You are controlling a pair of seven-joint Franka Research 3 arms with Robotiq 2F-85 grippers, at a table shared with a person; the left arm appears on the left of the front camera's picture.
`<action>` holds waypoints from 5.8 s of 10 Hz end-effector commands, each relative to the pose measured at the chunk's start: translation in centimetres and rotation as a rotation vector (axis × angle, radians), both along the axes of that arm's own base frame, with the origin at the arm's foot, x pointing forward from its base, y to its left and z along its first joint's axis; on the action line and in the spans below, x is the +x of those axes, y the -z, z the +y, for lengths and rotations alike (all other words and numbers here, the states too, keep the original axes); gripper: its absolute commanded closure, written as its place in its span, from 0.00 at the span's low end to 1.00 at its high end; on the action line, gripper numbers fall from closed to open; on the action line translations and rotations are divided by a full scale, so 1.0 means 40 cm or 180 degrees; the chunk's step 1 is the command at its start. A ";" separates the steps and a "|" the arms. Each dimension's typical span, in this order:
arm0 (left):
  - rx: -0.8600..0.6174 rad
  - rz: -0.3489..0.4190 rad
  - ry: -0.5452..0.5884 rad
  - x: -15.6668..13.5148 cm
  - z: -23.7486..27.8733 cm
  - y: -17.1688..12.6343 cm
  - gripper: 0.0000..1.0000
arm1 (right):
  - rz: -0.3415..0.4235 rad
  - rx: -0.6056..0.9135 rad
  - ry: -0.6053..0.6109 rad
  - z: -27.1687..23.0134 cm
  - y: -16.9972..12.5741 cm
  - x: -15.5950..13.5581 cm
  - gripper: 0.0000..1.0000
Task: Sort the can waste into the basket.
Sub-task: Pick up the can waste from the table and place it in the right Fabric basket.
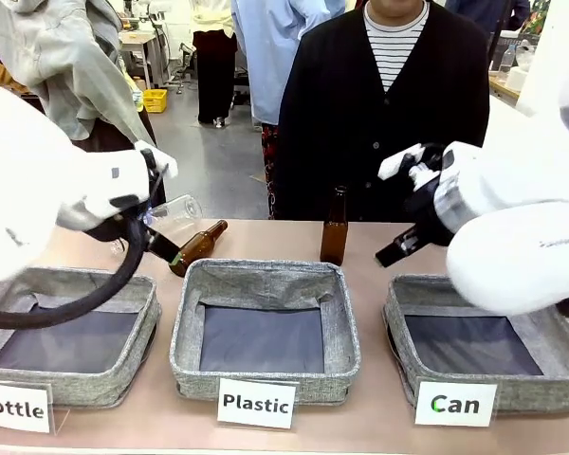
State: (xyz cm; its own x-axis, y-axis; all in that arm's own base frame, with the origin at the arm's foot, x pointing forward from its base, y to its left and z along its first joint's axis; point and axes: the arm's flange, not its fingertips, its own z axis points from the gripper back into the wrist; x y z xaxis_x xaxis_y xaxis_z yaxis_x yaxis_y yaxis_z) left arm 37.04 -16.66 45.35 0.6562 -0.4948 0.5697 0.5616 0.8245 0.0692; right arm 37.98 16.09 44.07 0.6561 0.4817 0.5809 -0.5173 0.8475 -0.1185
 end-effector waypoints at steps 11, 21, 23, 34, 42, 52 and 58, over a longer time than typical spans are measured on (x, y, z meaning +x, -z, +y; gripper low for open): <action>-0.2900 -0.0159 -0.0275 -0.415 0.691 0.077 0.00 | 0.0870 0.3239 -0.0116 -0.626 0.147 -0.264 0.00; -0.3230 0.0000 -0.0626 -0.310 1.008 0.026 0.00 | 0.1032 0.3403 -0.0004 -0.745 0.160 -0.147 0.00; -0.3230 0.0000 -0.0626 -0.310 1.008 0.026 0.00 | 0.1032 0.3403 -0.0004 -0.745 0.160 -0.147 0.00; -0.3230 0.0000 -0.0626 -0.310 1.008 0.026 0.00 | 0.0362 0.1061 0.1934 -0.645 -0.156 0.018 0.00; -0.3230 0.0000 -0.0626 -0.310 1.008 0.026 0.00 | 0.1032 0.2228 0.1179 -0.945 0.096 -0.463 0.00; -0.3230 0.0000 -0.0626 -0.310 1.008 0.026 0.00 | 0.0749 0.1140 0.1467 -0.696 -0.122 -0.126 0.00; -0.3230 0.0000 -0.0626 -0.310 1.008 0.026 0.00 | 0.0521 0.0460 0.1783 -0.608 -0.108 0.100 0.00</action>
State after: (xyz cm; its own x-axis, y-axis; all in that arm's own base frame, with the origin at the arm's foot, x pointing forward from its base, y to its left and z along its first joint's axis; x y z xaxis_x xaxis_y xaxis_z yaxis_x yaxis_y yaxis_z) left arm 24.54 23.61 44.24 0.6939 0.3353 0.6373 0.3845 0.5759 -0.7215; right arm 40.07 -8.62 48.08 0.8711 -0.0361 0.4898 -0.0263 0.9924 0.1199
